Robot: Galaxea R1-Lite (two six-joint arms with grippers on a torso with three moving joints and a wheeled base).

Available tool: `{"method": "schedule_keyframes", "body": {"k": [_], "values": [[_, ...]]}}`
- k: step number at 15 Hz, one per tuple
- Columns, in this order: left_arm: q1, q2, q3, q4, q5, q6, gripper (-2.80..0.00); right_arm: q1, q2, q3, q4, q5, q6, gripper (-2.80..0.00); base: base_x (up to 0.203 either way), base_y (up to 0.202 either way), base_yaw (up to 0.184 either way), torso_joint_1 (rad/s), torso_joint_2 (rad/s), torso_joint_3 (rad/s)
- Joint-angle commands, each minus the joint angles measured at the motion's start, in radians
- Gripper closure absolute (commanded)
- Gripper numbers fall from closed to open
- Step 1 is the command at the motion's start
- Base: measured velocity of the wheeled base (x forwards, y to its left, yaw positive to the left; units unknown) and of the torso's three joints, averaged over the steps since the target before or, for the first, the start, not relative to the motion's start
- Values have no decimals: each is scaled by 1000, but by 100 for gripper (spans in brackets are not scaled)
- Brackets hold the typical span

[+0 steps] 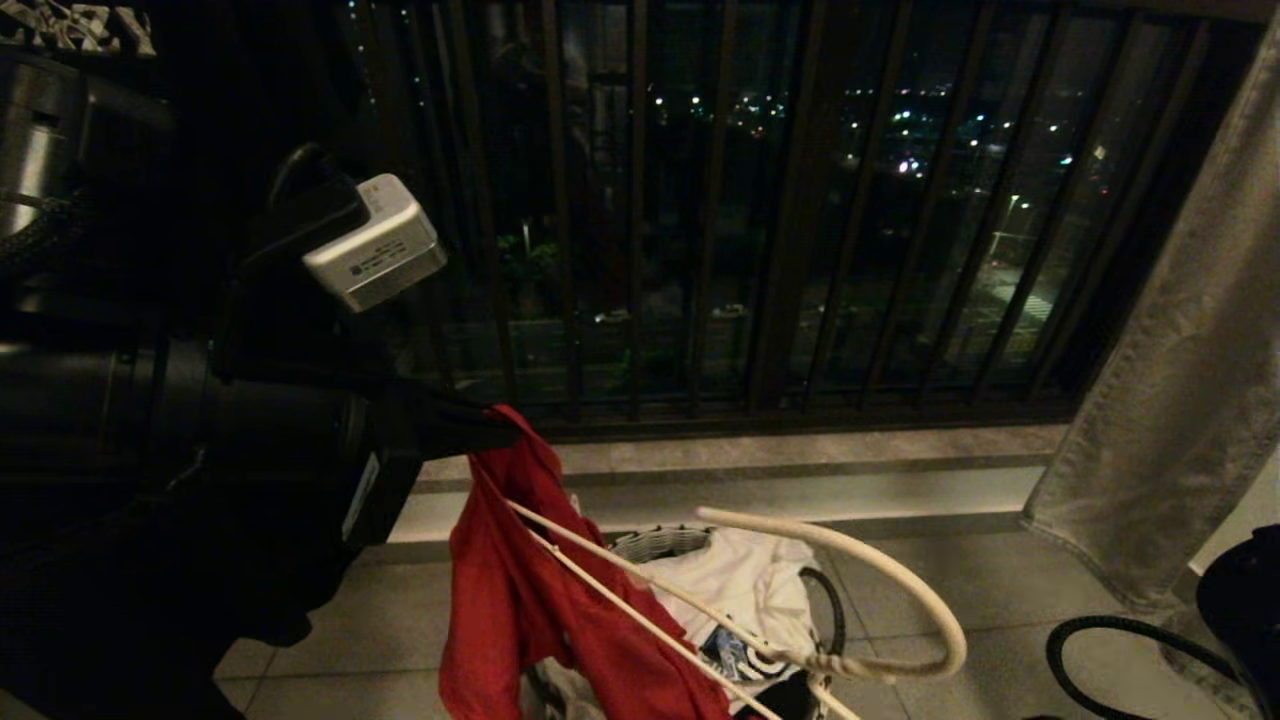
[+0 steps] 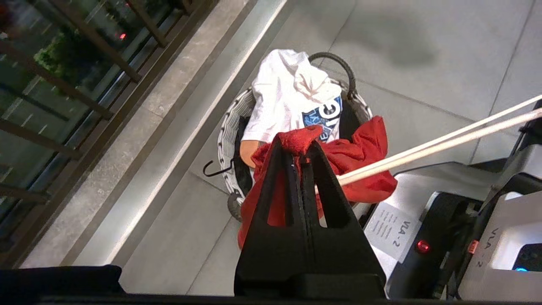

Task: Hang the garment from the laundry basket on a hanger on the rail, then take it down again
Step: Hang the clothes on the clothes rack

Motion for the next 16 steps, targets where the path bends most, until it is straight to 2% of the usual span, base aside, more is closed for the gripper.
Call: {"method": "schedule_keyframes", "body": {"k": [1,3,5,9,13,14,16], "values": [[34,-9,-1,1,-25,2,0,-2,37,-29,2,-2,-13,0,0,0,0,0,0,0],[69,1,-19,1,-78,4,0,-2,62,-45,1,-7,-28,0,0,0,0,0,0,0],[103,17,-57,0,-159,3,0,-2,93,-62,-1,-7,-44,0,0,0,0,0,0,0],[116,42,-114,2,-190,10,0,-3,120,-77,-8,-13,-57,0,0,0,0,0,0,0],[115,-4,-115,85,-398,10,0,-12,58,-73,-5,-12,-58,0,0,0,0,0,0,0],[114,-6,-115,91,-435,10,0,-14,28,-67,1,-11,-58,0,0,0,0,0,0,0],[98,8,-116,93,-449,10,0,-16,-23,-45,11,-5,-58,0,0,0,0,0,0,0]]}}
